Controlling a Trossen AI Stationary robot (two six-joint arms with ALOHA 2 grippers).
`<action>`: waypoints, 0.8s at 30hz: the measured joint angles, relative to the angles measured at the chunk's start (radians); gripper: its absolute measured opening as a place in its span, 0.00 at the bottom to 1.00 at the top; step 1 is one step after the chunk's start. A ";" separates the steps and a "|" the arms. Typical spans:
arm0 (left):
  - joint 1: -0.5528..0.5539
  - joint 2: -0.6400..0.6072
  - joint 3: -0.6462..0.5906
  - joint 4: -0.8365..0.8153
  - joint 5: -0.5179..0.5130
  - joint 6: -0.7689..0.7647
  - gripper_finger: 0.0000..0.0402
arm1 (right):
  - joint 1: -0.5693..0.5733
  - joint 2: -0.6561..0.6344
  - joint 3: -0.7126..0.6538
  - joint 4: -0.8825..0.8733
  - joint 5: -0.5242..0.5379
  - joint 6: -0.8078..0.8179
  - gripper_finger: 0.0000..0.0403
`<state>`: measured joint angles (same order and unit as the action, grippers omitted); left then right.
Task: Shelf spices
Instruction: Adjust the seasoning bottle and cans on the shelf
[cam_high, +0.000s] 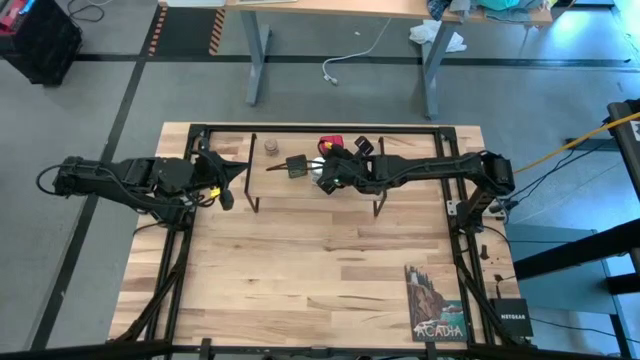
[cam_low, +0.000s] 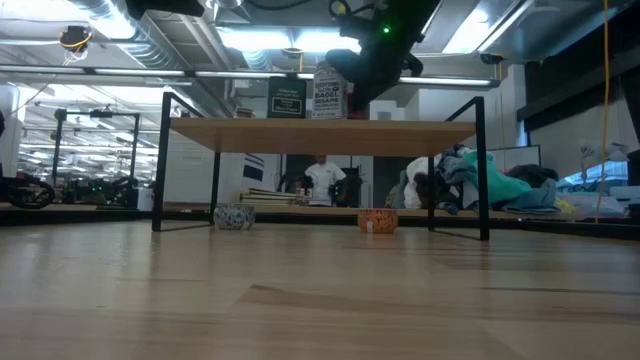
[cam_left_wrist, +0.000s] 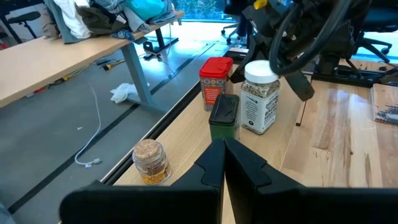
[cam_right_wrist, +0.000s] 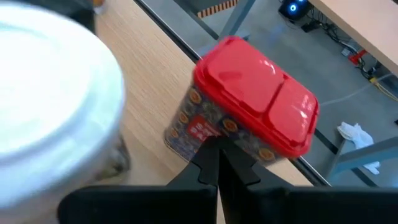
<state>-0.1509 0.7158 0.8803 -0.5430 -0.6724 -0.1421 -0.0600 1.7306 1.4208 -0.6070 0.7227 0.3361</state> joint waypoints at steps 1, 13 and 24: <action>0.000 0.000 0.000 0.000 0.000 0.000 0.01 | 0.001 0.000 0.000 0.011 0.000 -0.004 0.00; 0.000 0.000 0.000 0.000 0.000 0.004 0.01 | 0.100 -0.009 0.000 0.068 0.085 -0.005 0.00; 0.000 0.000 0.000 0.000 0.000 0.004 0.01 | 0.247 -0.079 0.002 0.321 0.257 -0.220 0.00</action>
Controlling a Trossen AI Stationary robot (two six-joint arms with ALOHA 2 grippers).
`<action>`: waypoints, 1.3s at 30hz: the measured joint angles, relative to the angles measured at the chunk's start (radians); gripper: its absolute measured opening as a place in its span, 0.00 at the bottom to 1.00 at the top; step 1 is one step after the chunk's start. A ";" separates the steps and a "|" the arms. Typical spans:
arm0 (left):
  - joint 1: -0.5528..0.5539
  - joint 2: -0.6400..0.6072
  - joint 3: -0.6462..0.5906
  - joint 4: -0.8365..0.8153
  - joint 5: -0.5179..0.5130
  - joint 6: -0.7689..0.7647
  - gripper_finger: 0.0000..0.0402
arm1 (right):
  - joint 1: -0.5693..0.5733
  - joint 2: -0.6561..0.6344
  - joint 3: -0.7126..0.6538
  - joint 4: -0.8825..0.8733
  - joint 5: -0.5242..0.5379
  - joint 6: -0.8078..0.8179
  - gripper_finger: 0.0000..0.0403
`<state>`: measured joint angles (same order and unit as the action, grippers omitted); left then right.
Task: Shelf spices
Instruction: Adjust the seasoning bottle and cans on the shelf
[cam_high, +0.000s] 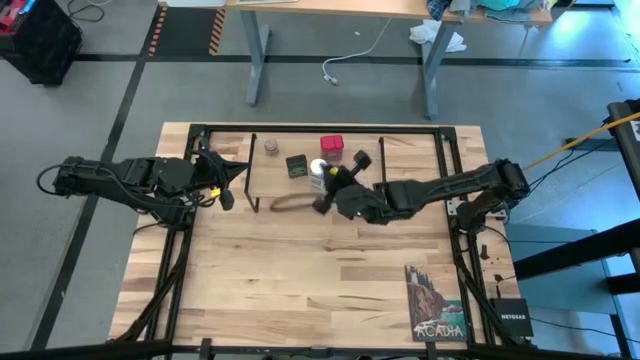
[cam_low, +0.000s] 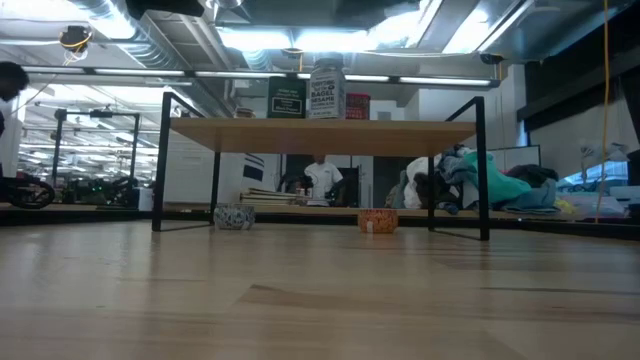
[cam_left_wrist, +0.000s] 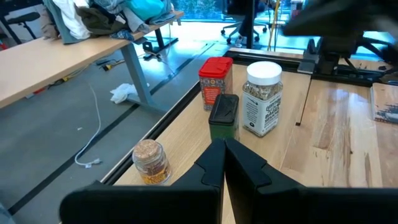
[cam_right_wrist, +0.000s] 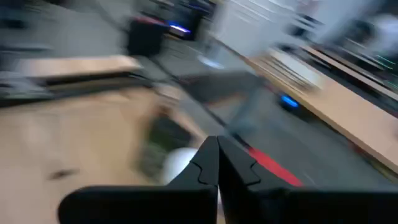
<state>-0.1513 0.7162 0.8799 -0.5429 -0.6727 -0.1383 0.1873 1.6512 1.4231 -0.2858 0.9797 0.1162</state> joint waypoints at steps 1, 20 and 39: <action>0.000 0.000 0.000 0.000 0.000 0.000 0.01 | 0.011 0.001 0.000 0.045 -0.050 -0.044 0.00; 0.000 0.000 0.000 0.000 0.000 -0.003 0.01 | -0.066 0.200 0.000 0.189 -0.265 -0.005 0.00; 0.000 0.000 0.000 0.000 0.000 0.007 0.01 | -0.070 0.285 0.000 0.148 -0.030 0.130 0.00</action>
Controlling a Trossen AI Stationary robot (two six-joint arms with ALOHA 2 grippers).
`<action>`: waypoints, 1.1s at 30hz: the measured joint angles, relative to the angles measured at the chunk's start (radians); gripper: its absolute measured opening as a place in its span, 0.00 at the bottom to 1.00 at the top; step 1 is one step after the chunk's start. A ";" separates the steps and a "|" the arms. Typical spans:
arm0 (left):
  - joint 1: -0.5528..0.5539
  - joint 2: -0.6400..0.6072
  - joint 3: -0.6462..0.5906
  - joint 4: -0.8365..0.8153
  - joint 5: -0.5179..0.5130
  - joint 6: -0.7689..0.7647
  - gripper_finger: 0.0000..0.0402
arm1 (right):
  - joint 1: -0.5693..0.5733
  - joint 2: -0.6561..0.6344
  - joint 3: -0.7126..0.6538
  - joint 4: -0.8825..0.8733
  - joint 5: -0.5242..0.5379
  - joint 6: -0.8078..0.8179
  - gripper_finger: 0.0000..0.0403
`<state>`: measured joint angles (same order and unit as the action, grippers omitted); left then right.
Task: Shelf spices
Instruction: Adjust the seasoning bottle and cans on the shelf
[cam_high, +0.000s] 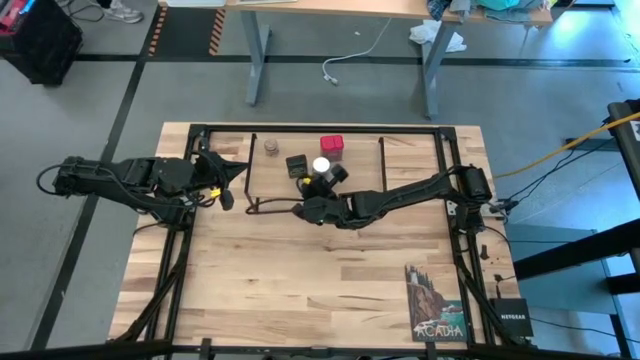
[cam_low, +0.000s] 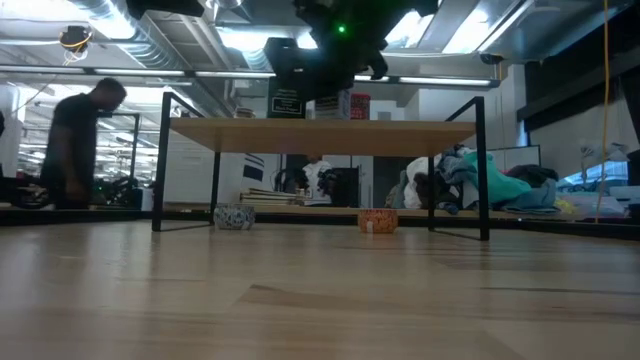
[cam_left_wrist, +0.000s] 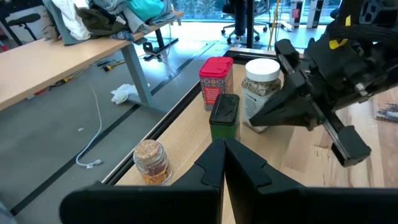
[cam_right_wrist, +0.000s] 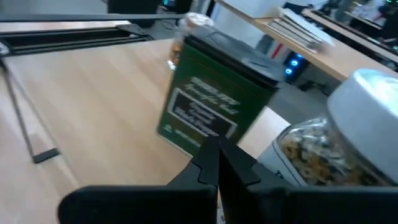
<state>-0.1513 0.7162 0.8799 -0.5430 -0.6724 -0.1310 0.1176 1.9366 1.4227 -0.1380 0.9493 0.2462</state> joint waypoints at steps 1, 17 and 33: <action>0.000 0.000 0.000 0.000 0.000 0.000 0.01 | 0.000 0.000 0.000 -0.009 0.010 0.012 0.00; 0.000 0.000 0.000 -0.001 0.000 -0.004 0.01 | 0.000 -0.001 0.000 -0.170 0.107 0.142 0.00; 0.000 0.000 -0.001 -0.031 0.000 -0.019 0.01 | 0.000 -0.002 0.000 -0.364 0.183 0.319 0.00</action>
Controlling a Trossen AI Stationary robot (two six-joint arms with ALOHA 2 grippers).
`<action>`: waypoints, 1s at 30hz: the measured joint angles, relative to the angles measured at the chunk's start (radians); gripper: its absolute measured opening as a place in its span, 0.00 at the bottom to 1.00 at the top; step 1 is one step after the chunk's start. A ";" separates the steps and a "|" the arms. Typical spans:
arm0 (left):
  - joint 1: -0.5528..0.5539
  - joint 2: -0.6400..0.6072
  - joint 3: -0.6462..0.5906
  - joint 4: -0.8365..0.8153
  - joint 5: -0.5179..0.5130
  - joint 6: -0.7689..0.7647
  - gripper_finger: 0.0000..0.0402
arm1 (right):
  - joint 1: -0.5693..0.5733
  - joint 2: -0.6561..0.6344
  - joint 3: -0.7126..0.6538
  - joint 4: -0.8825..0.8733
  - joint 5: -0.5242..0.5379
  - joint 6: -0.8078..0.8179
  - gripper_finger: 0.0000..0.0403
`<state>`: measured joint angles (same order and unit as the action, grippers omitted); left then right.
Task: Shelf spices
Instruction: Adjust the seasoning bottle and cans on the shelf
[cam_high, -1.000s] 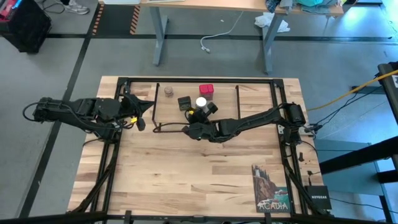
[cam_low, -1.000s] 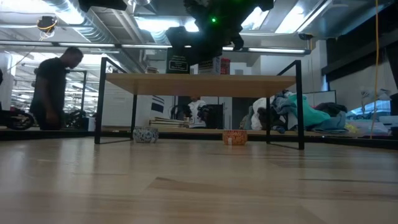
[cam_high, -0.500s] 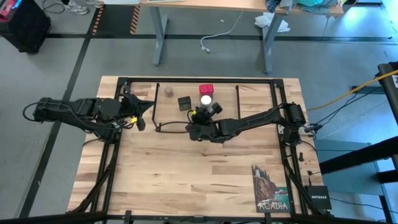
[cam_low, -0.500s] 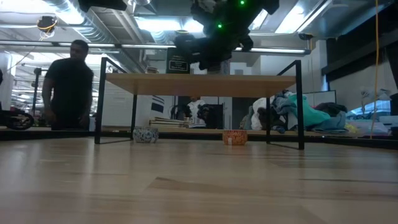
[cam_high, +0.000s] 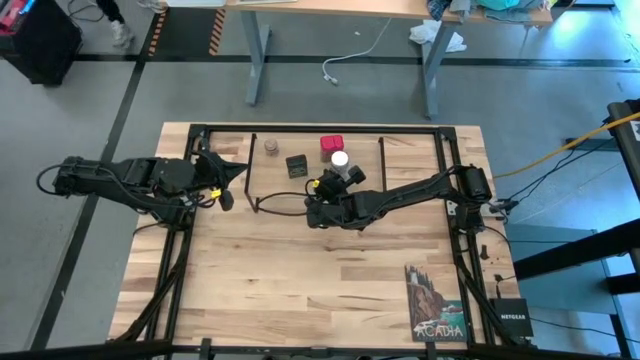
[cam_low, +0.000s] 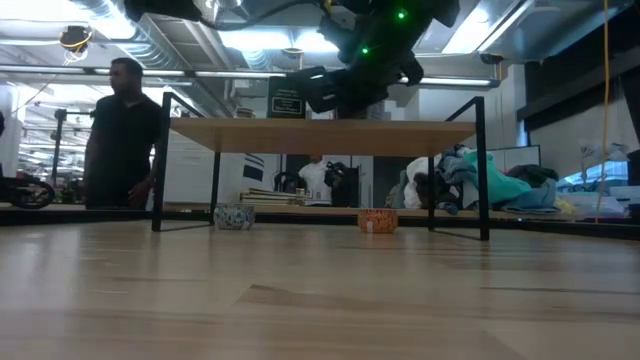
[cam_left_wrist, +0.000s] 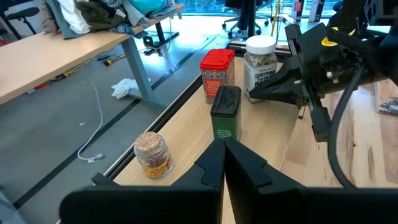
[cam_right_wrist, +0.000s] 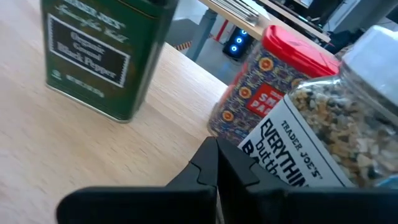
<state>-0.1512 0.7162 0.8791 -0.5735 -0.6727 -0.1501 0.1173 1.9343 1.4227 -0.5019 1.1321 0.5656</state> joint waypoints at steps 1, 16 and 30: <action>0.000 0.000 0.000 0.000 0.000 0.000 0.01 | 0.000 0.000 0.000 -0.010 0.003 0.008 0.00; 0.000 0.000 0.000 0.001 0.000 -0.003 0.01 | -0.021 -0.002 0.000 -0.187 -0.036 0.144 0.00; 0.000 0.000 0.000 0.001 0.000 -0.001 0.01 | -0.020 -0.002 -0.001 -0.148 -0.052 0.098 0.00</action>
<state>-0.1509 0.7161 0.8791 -0.5728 -0.6724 -0.1511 0.0969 1.9327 1.4220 -0.6498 1.0802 0.6634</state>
